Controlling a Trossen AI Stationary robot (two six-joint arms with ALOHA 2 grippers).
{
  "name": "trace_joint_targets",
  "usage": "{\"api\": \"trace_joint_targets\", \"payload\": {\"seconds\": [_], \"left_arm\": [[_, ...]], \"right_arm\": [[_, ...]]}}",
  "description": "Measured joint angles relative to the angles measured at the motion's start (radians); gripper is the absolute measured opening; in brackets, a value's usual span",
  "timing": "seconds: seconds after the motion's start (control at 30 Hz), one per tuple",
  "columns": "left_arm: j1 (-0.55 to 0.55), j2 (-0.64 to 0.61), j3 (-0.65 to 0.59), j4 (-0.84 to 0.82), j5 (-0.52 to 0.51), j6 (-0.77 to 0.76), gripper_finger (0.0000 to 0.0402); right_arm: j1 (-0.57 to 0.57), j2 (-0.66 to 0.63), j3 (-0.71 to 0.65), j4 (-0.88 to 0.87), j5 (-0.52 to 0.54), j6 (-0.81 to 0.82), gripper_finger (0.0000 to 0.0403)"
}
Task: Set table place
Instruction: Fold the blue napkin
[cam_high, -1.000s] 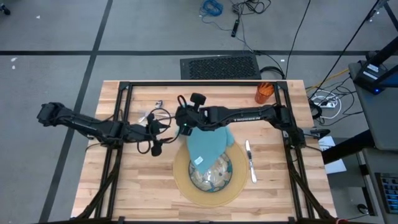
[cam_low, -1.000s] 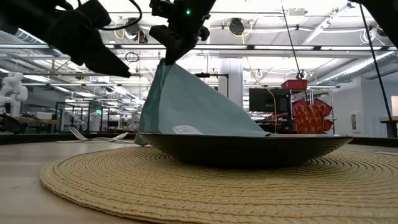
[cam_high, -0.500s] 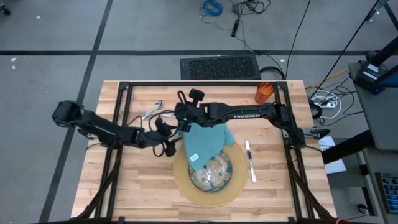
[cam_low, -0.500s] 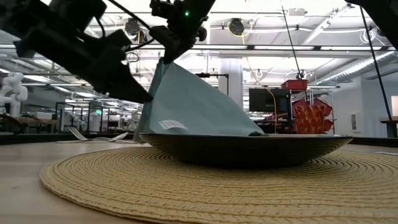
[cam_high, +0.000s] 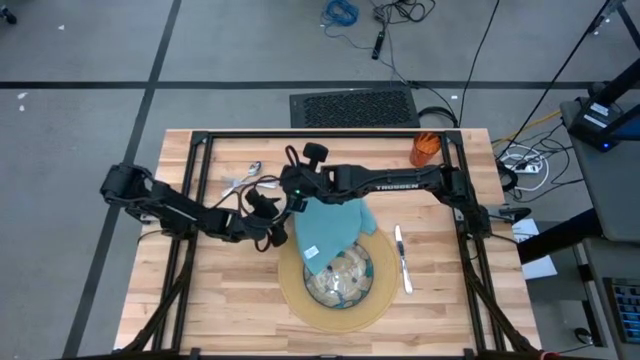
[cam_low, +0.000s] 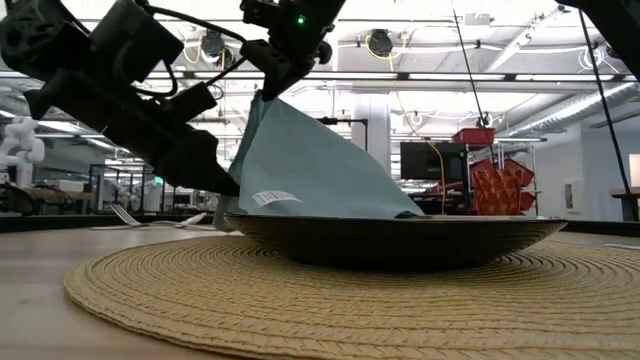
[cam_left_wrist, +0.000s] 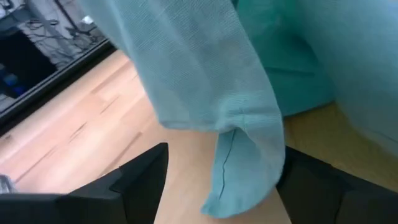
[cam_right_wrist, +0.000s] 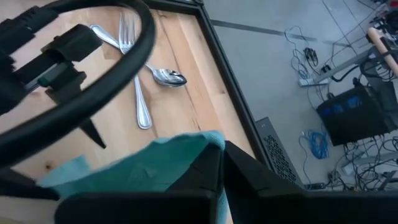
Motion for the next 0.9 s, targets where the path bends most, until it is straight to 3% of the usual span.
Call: {"api": "trace_joint_targets", "payload": {"seconds": [0.37,0.67,0.77,0.9], "left_arm": [[0.008,0.005,0.000,0.004,0.003,0.000,0.0181],[0.047,0.062,0.000,0.018,0.075,-0.022,0.0149],[0.047,0.069,0.000,0.040,0.076,0.032,0.0107],[0.048,0.034,0.000,0.039,0.080,0.142,0.0016]], "right_arm": [[0.001,0.000,0.001,0.000,0.000,0.000,0.0000],[0.007,-0.001,0.001,-0.001,0.002,0.000,0.0000],[0.008,-0.001,0.001,-0.007,0.002,0.000,0.0000],[0.012,-0.001,0.001,-0.028,0.000,0.007,0.0000]]}}
